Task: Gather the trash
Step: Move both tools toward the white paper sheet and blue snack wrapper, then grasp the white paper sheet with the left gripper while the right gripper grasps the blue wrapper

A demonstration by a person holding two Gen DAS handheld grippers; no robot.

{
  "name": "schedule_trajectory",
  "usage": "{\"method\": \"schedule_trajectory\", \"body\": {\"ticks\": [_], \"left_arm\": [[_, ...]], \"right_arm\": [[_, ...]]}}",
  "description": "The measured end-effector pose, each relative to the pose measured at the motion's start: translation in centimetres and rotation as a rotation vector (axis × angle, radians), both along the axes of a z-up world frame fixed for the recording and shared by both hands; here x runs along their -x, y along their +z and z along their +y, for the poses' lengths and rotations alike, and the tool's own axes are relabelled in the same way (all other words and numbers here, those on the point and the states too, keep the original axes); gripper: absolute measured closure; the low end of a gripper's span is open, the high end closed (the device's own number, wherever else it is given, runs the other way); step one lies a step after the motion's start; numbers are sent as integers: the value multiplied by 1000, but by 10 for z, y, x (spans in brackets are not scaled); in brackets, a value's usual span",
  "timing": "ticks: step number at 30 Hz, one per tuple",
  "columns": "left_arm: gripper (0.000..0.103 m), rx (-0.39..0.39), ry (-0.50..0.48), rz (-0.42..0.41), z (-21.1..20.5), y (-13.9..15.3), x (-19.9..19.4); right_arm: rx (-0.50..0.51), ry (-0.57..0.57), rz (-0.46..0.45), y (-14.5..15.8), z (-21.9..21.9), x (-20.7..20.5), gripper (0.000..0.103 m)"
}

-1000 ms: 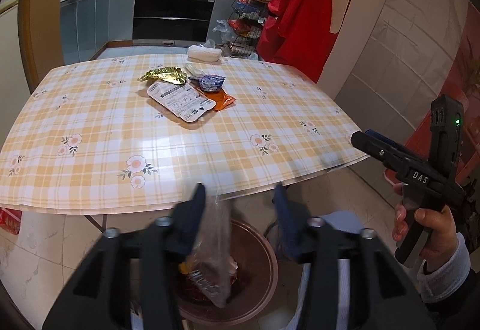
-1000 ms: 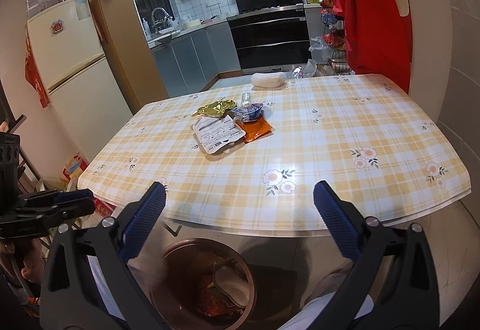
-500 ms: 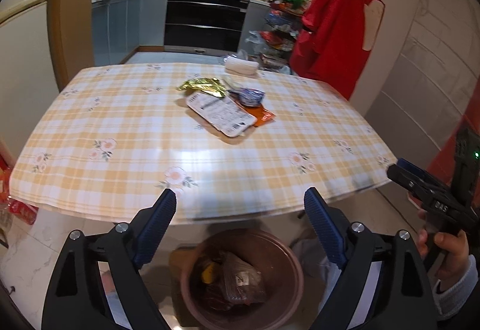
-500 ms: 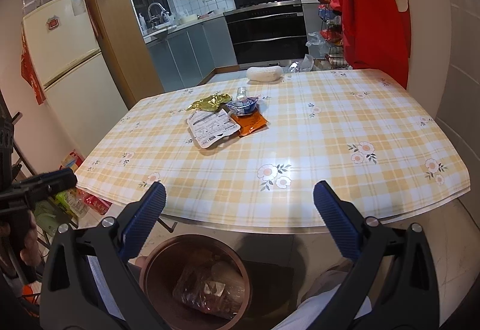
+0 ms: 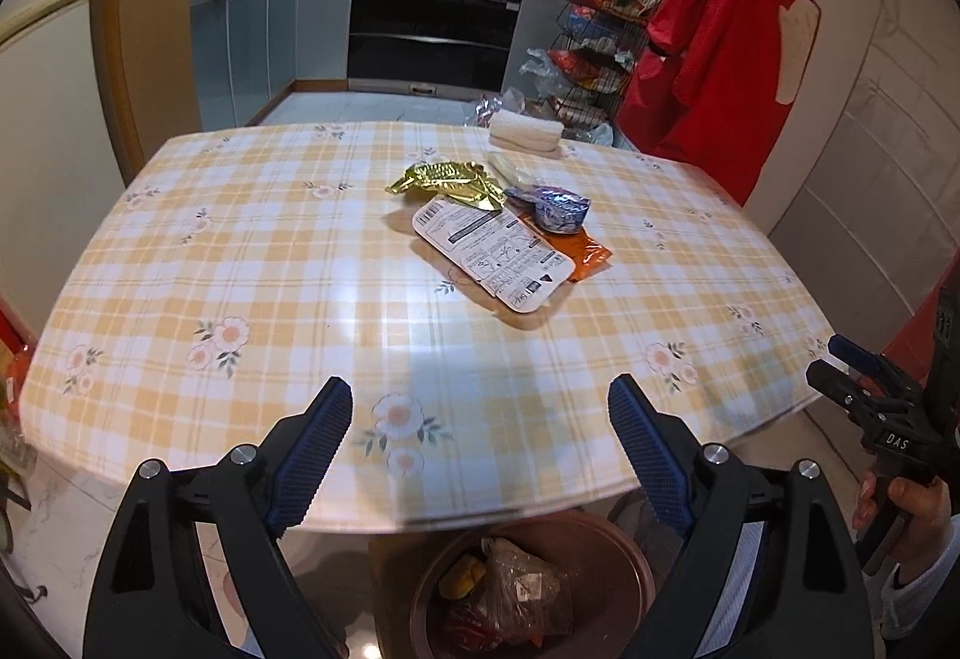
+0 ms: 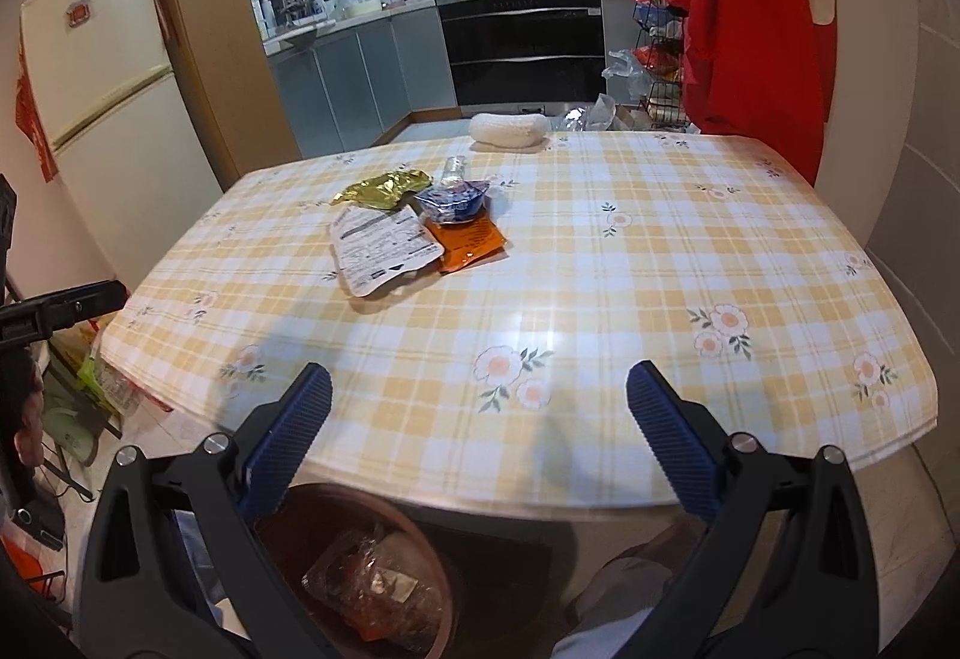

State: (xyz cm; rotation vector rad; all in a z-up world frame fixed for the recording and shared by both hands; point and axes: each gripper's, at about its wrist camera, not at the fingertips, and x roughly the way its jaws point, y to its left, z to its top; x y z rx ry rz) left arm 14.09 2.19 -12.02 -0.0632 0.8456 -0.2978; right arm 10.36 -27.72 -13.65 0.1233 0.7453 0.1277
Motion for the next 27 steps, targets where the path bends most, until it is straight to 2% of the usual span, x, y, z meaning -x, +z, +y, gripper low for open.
{"method": "schedule_trajectory", "body": {"ticks": [5,13,17,21,27], "left_arm": [[18,37,10,57,-11,-30,-50],[34,173,40,183,-28,-84,-138],[38,223,75,238,-31,-109,-173],[41,247,96,260,-33,-127,-197],[41,294,63,239,-37,-139,-213]], "right_arm": [[-5,3,32,-18,-10,-44,6],[-38,13,87,-51,-17,-126,6],[-31,38,95,-58,-14,-158,6],[-20,61,101,-65,-12,-182,6],[15,128,111,-72,1,-216,6]]}}
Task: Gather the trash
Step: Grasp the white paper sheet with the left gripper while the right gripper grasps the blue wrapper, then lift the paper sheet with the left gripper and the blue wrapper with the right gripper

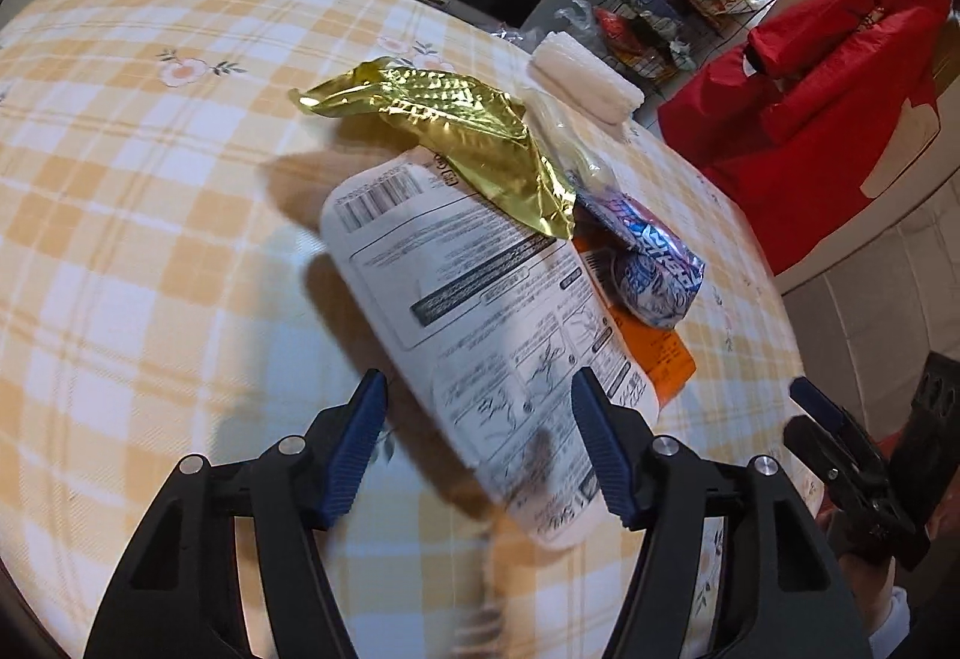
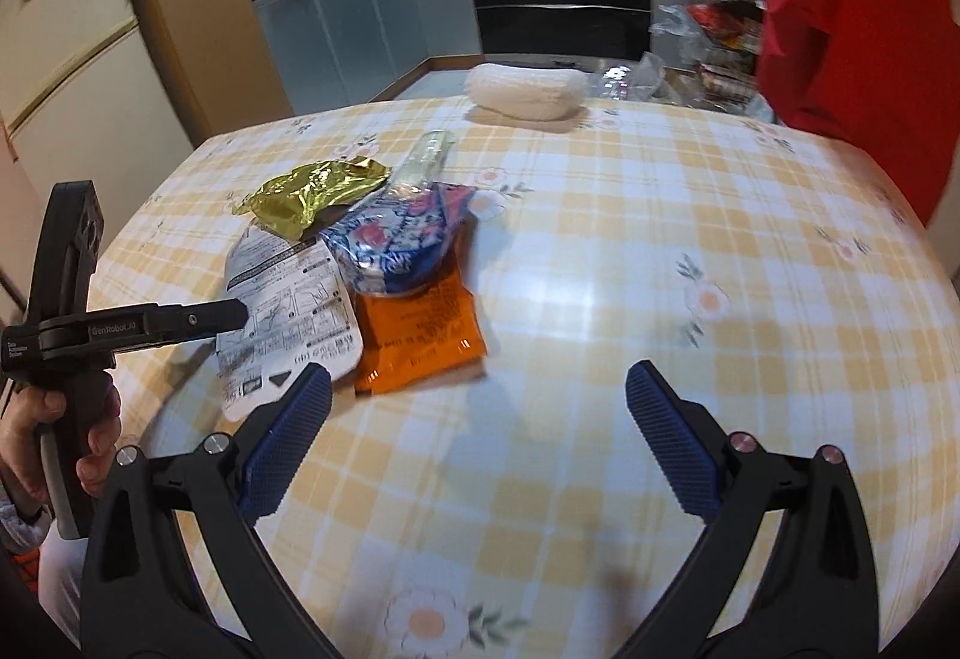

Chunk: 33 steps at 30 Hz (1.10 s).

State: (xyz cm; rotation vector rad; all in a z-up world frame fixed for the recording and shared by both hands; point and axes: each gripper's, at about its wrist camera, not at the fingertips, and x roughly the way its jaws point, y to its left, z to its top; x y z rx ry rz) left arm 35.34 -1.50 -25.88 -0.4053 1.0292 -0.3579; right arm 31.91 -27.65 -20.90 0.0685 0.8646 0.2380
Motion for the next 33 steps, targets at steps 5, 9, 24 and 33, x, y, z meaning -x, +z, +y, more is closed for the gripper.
{"method": "schedule_trajectory", "body": {"ticks": [5,9,24,33], "left_arm": [[68,7,0,-2,0,-4,-5],[87,20,0,-1,8,-5,0],[99,-60,-38,-82,33,34,54],[100,-11,-45,6,45,38,87]], "right_arm": [[-4,52,-2,-3,12,-30,6],[-36,70,1,-4,19,-53,6],[-216,16,151,-42,37,-130,23],[-281,40,173,-37,35,-100,71]]}}
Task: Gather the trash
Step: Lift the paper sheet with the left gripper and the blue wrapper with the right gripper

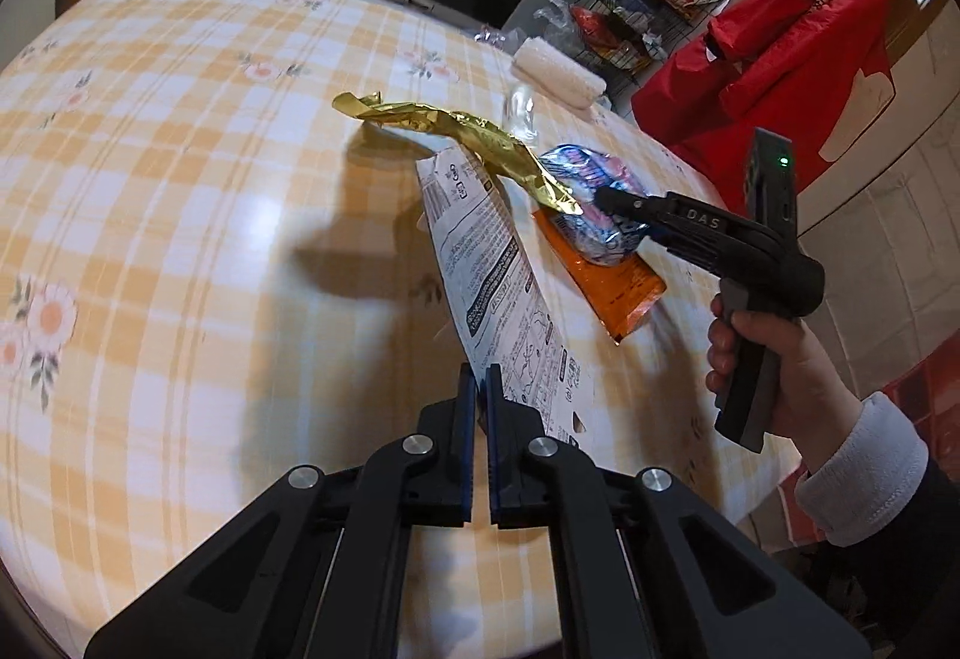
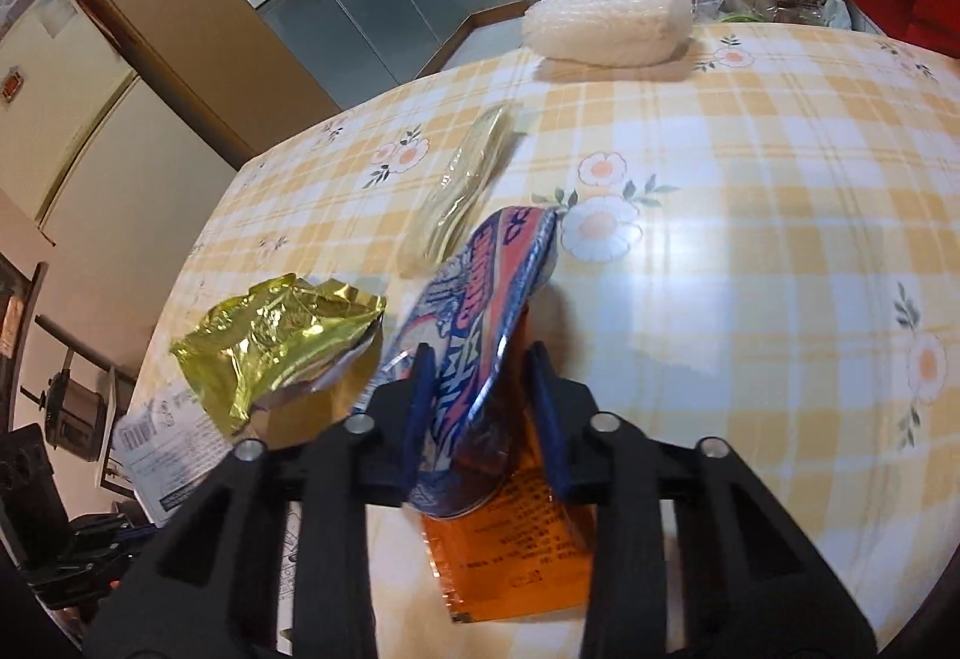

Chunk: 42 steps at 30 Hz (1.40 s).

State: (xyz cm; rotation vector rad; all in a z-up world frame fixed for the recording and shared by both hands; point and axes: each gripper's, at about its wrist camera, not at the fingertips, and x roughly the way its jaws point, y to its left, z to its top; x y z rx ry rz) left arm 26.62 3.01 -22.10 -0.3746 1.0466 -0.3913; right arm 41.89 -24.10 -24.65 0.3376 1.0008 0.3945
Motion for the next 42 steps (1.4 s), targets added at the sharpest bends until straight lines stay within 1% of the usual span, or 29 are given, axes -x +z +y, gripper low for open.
{"method": "schedule_trajectory", "body": {"ticks": [4,5,8,13,16,17,18,21,24,28,29,32,33,35,36,39,40,42], "left_arm": [[100,50,44,83,14,-2,13],[100,47,63,91,19,1,17],[100,-16,93,54,26,18,29],[100,-65,105,24,31,36,45],[100,-57,114,51,36,36,51],[100,-49,116,59,39,36,52],[100,-36,117,68,40,35,54],[100,2,118,94,46,35,59],[101,6,116,96,49,35,63],[101,-5,118,85,50,38,65],[101,-7,121,81,52,38,66],[101,-24,132,68,56,41,67],[101,-32,137,60,58,43,67],[101,-49,146,45,61,47,69],[101,-54,150,39,62,49,69],[101,-70,159,11,64,58,71],[101,-75,159,1,64,60,71],[102,-92,158,-30,62,68,74]], "right_arm": [[35,-23,-11,13,-4,23,75],[55,-25,-18,17,-4,28,76],[141,-9,-34,26,1,42,76],[233,16,-33,34,5,59,75],[271,11,-29,37,5,65,74],[280,8,-27,38,5,66,71],[289,1,-21,39,3,67,70],[286,-14,-15,40,-2,68,69],[286,-24,-16,42,-7,69,69],[263,-2,17,33,-3,67,69],[262,-8,22,30,-3,66,65],[234,-39,54,18,-3,63,60],[217,-38,65,14,-3,63,61],[215,-20,60,9,1,63,76],[218,-17,45,10,2,63,77],[195,-21,11,20,5,66,87],[196,-18,-8,26,6,67,92],[209,-11,-39,37,9,70,94]]}}
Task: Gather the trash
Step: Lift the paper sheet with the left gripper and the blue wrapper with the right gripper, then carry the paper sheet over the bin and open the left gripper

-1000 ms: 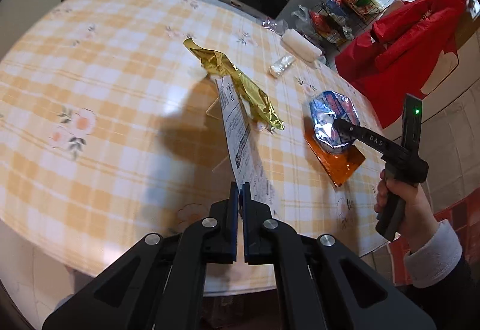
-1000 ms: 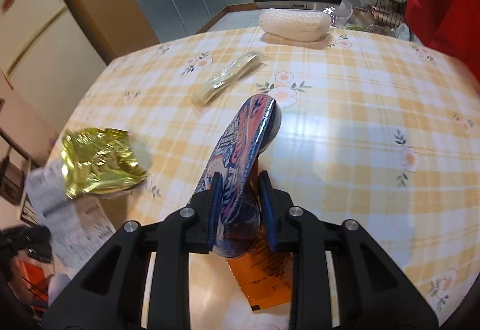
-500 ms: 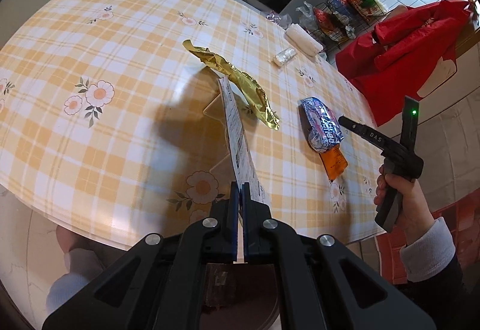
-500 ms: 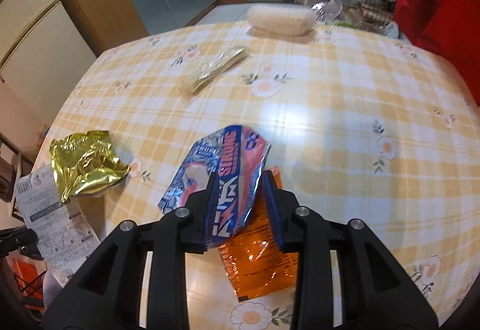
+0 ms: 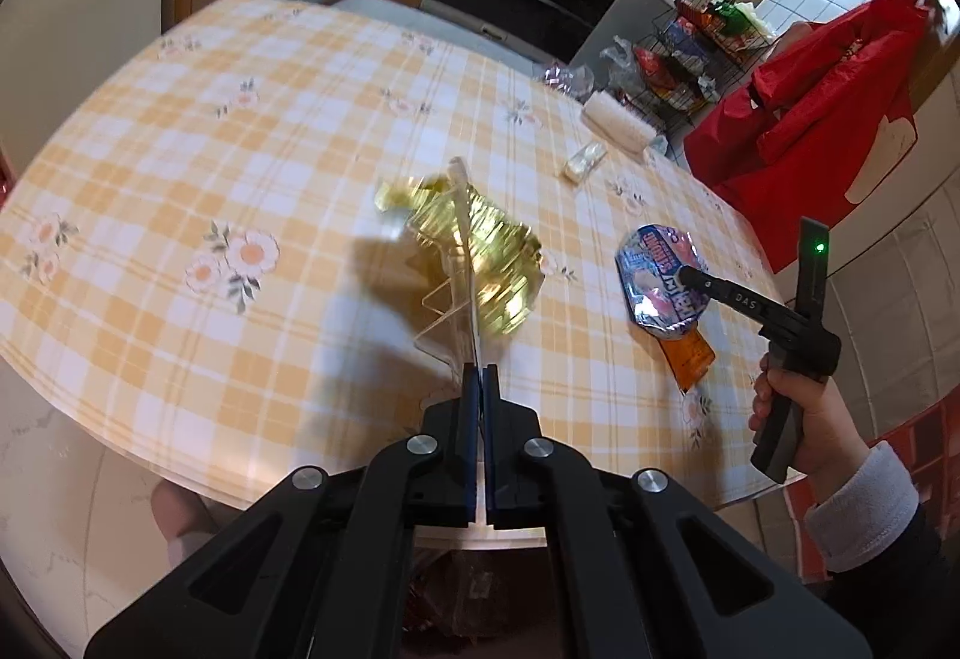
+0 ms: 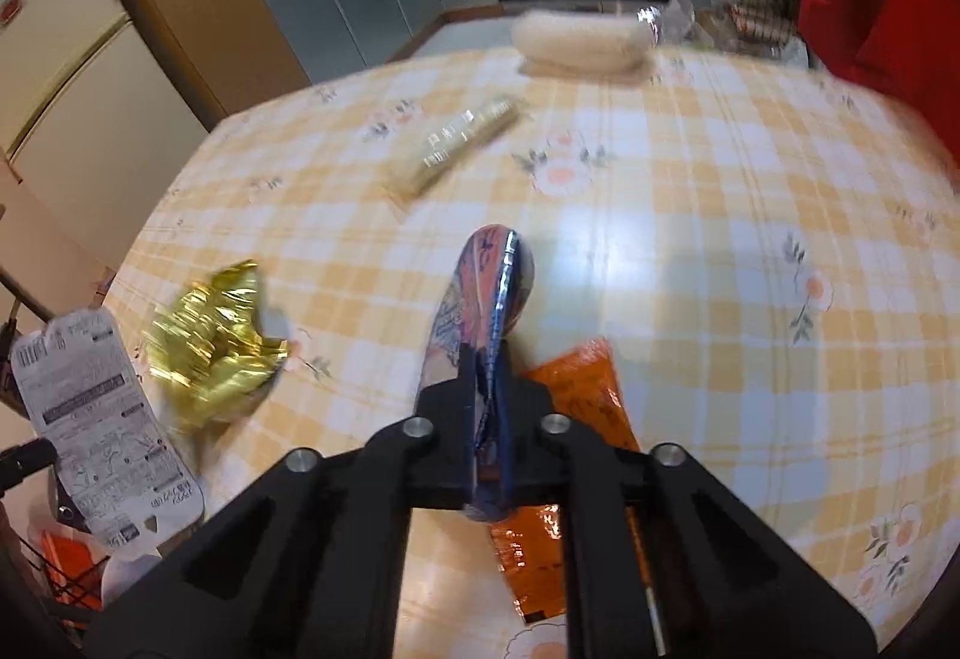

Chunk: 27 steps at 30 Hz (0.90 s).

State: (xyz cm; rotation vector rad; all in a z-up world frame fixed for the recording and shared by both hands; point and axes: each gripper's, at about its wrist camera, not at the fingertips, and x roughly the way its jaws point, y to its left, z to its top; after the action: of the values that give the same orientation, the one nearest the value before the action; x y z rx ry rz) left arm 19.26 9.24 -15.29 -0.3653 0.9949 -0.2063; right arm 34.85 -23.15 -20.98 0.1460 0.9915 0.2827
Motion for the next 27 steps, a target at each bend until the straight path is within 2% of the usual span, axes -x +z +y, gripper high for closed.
{"method": "schedule_trajectory", "body": {"ticks": [4,7,15,27], "left_arm": [[102,-5,-14,-21,-4,6,2],[102,14,-10,-21,-5,10,5],[102,1,-25,-78,-13,37,20],[102,-20,-67,-132,-36,63,45]], "right_arm": [[26,25,-47,16,5,10,94],[10,20,-73,28,5,21,94],[22,33,-174,67,5,63,94],[-10,22,-238,90,4,130,94]]}}
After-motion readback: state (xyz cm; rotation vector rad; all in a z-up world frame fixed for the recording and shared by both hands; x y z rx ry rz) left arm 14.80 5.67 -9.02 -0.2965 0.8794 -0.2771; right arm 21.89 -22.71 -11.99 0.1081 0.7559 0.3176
